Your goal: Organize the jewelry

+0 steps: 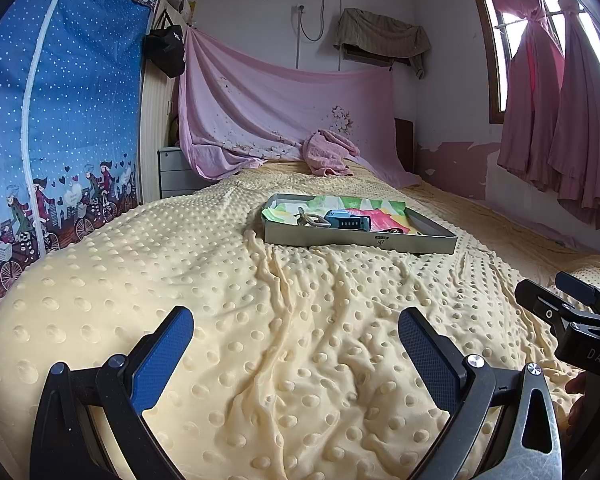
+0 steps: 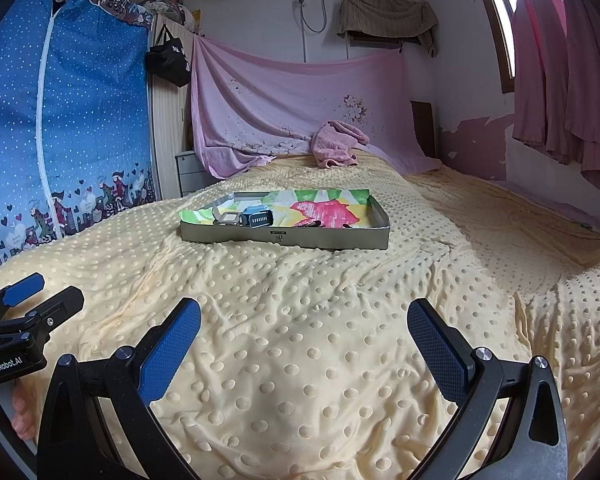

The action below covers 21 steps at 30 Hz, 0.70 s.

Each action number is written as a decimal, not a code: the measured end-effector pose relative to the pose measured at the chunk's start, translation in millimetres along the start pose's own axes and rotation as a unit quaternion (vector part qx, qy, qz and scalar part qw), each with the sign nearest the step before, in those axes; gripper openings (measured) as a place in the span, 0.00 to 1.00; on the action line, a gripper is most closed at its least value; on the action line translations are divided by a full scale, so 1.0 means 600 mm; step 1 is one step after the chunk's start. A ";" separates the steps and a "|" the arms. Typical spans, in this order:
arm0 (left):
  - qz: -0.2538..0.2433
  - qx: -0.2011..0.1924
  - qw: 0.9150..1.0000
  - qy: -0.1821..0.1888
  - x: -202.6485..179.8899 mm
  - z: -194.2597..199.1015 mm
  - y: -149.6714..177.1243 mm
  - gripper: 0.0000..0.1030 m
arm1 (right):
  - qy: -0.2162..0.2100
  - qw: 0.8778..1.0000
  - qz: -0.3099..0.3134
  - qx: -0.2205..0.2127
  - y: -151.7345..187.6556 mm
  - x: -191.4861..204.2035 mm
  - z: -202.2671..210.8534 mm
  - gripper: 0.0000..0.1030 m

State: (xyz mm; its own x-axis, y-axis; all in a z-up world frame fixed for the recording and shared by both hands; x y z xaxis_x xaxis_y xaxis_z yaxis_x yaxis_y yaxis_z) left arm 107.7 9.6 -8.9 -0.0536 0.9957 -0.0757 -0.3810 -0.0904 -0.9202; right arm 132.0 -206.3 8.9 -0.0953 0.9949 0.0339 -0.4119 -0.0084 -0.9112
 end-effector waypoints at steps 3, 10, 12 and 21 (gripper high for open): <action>0.000 -0.001 1.000 0.000 0.001 -0.001 -0.001 1.00 | 0.000 1.000 0.000 0.000 0.000 0.000 0.000 0.99; -0.001 -0.001 1.000 0.000 0.001 -0.001 -0.002 1.00 | 0.000 1.000 0.000 0.000 0.000 0.001 0.000 0.99; -0.001 -0.001 1.000 0.000 0.002 -0.001 -0.003 1.00 | 0.000 1.000 0.000 0.000 0.001 0.001 0.000 0.99; -0.001 -0.002 1.000 0.000 0.000 0.001 -0.001 1.00 | 0.000 1.000 0.000 -0.001 0.000 0.001 -0.001 0.99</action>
State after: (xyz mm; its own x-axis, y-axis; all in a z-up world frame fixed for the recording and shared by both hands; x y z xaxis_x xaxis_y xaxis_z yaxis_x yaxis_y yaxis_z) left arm 107.5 9.4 -8.3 -0.0528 0.9959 -0.0733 -0.3772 -0.0879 -0.9220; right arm 132.3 -205.6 8.4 -0.0950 0.9949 0.0328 -0.4099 -0.0091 -0.9121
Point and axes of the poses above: each gripper's, at about its wrist camera, not at the fingertips, and z roughly against the way its jaws point, x to its left, y to its underside, the point moved 3 cm from there along -z, roughly the way its jaws point, and after that the axes turned 1 degree about z, right-handed, at the moved point
